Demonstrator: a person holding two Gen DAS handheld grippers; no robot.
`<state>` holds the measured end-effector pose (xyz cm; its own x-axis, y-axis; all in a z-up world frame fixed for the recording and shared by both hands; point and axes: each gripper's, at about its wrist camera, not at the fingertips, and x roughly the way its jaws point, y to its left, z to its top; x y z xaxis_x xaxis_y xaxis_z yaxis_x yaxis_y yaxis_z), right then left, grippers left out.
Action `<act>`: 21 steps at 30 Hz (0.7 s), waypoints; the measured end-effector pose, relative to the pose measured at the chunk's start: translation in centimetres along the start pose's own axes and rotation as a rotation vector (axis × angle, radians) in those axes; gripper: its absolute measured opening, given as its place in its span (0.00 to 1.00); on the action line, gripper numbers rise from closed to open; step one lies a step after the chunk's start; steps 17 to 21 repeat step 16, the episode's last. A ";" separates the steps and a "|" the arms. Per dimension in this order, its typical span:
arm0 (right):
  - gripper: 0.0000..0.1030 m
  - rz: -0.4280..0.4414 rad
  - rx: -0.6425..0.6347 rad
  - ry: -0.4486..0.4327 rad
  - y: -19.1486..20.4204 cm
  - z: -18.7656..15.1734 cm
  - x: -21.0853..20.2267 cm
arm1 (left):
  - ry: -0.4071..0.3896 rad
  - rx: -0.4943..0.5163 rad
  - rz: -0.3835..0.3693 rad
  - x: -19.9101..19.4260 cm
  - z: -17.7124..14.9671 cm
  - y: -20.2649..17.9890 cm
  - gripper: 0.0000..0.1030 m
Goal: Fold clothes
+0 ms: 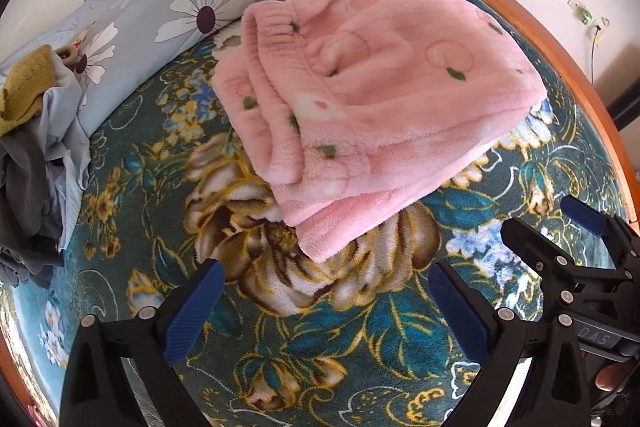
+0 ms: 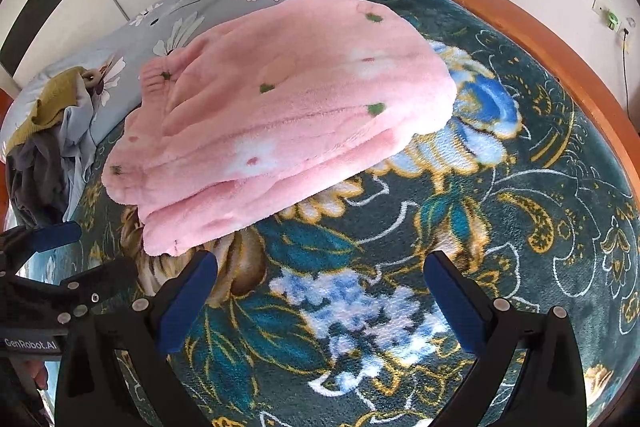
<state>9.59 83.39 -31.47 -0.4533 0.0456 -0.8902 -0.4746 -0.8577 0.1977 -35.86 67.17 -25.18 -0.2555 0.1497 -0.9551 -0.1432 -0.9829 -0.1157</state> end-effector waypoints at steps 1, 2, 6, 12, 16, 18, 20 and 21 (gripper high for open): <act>1.00 0.000 -0.001 0.001 0.1 0.0 0.0 | 0.003 0.005 -0.002 0.0 -0.1 -0.1 1.00; 1.00 -0.002 -0.002 0.002 0.1 0.1 0.0 | 0.006 0.007 -0.004 0.1 -0.1 -0.2 1.00; 1.00 -0.008 -0.004 0.006 0.2 0.2 0.0 | 0.015 0.002 -0.010 0.1 -0.2 -0.2 1.00; 1.00 -0.016 -0.011 0.009 0.5 0.2 -0.3 | 0.019 -0.004 -0.016 -0.1 -0.4 0.0 1.00; 1.00 -0.020 -0.011 0.006 0.7 0.4 -0.7 | 0.016 -0.001 -0.013 -0.6 -0.4 0.0 1.00; 1.00 -0.020 -0.011 0.006 0.7 0.4 -0.7 | 0.016 -0.001 -0.013 -0.6 -0.4 0.0 1.00; 1.00 -0.020 -0.011 0.006 0.7 0.4 -0.7 | 0.016 -0.001 -0.013 -0.6 -0.4 0.0 1.00; 1.00 -0.020 -0.011 0.006 0.7 0.4 -0.7 | 0.016 -0.001 -0.013 -0.6 -0.4 0.0 1.00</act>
